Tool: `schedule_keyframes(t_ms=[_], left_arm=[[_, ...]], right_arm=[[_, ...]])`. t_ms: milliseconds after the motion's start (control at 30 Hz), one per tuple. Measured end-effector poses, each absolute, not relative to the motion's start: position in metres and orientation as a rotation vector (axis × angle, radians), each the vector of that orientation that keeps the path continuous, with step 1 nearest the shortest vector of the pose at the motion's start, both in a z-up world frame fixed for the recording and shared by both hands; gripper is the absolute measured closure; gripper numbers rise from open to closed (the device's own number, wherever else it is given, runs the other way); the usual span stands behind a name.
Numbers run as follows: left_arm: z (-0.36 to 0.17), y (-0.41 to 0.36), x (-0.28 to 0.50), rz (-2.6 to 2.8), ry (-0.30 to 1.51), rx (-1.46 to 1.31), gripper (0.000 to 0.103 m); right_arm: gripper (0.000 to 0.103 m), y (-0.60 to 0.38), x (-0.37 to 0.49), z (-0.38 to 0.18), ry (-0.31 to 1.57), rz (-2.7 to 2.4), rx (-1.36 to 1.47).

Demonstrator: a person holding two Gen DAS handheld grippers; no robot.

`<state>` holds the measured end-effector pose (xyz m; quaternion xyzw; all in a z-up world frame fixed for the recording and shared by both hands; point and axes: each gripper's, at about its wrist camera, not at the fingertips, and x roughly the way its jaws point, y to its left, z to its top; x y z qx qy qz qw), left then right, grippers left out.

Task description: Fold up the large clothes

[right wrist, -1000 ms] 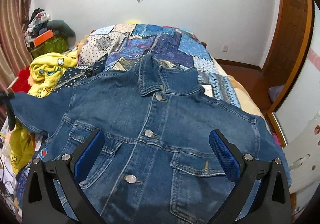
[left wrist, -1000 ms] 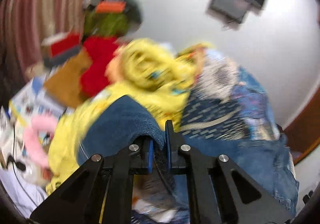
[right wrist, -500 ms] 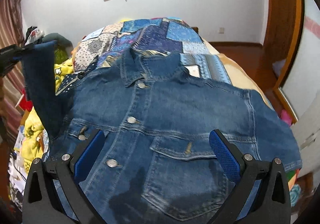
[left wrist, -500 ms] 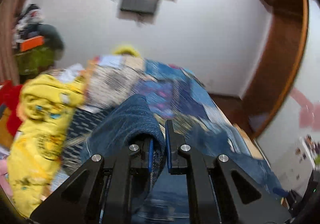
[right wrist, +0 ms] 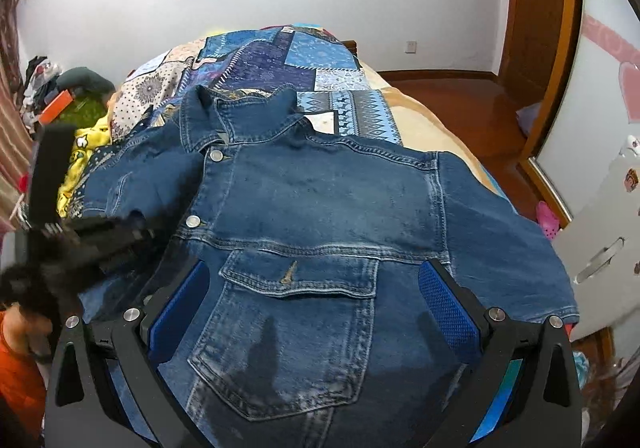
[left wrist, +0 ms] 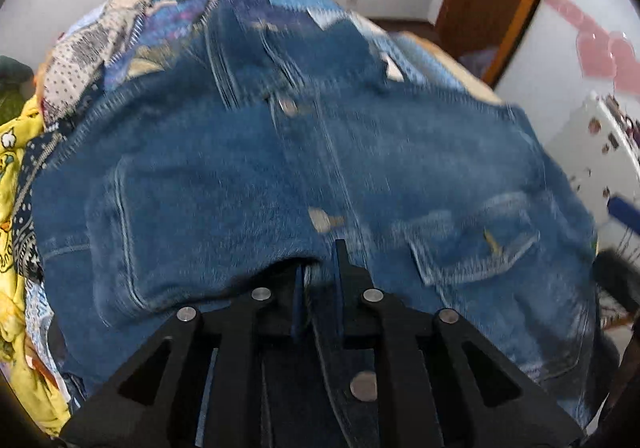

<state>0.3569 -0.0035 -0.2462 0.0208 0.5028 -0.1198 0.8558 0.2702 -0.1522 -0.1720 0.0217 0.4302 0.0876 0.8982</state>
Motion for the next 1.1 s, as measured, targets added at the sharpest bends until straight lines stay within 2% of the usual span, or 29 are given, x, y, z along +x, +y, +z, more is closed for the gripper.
schedule_keyframes(t_ms=[67,100,133,267,367,433,500,667,967,1033,1100], left_arm=[[-0.246,-0.003,0.349,-0.274,1.083,0.036,0.066],[-0.243,-0.001,0.344,-0.278,1.078,0.030,0.049],[-0.238,0.003,0.340,-0.278,1.062,0.029,0.043],[-0.216,0.026,0.323,-0.250,0.994,0.065,0.040],[-0.200,0.055,0.306,-0.185,0.936,0.073,0.030],[-0.191,0.079,0.300,-0.145,0.899,0.060,0.018],[-0.184,0.104,0.289,-0.077,0.860,0.054,0.012],[-0.186,0.155,0.276,0.052,0.841,0.050,0.010],[-0.219,0.218,0.268,0.165,0.922,-0.058,0.010],[-0.226,0.226,0.268,0.172,0.932,-0.084,0.010],[-0.233,0.231,0.271,0.175,0.942,-0.111,0.010]], right_arm=[[0.000,-0.150,0.269,-0.169,0.883,0.184,0.028],[0.000,-0.148,0.268,-0.167,0.878,0.187,0.018],[0.000,-0.145,0.268,-0.165,0.873,0.193,0.009],[0.000,-0.130,0.268,-0.151,0.844,0.251,-0.026],[0.000,-0.109,0.270,-0.139,0.817,0.314,-0.055],[0.000,-0.094,0.271,-0.134,0.806,0.360,-0.073],[0.000,-0.077,0.273,-0.130,0.800,0.410,-0.095],[0.000,-0.023,0.284,-0.136,0.833,0.573,-0.180],[0.001,0.073,0.308,-0.199,0.980,0.767,-0.384],[0.005,0.087,0.310,-0.211,0.994,0.779,-0.443],[0.020,0.098,0.317,-0.225,1.014,0.776,-0.503]])
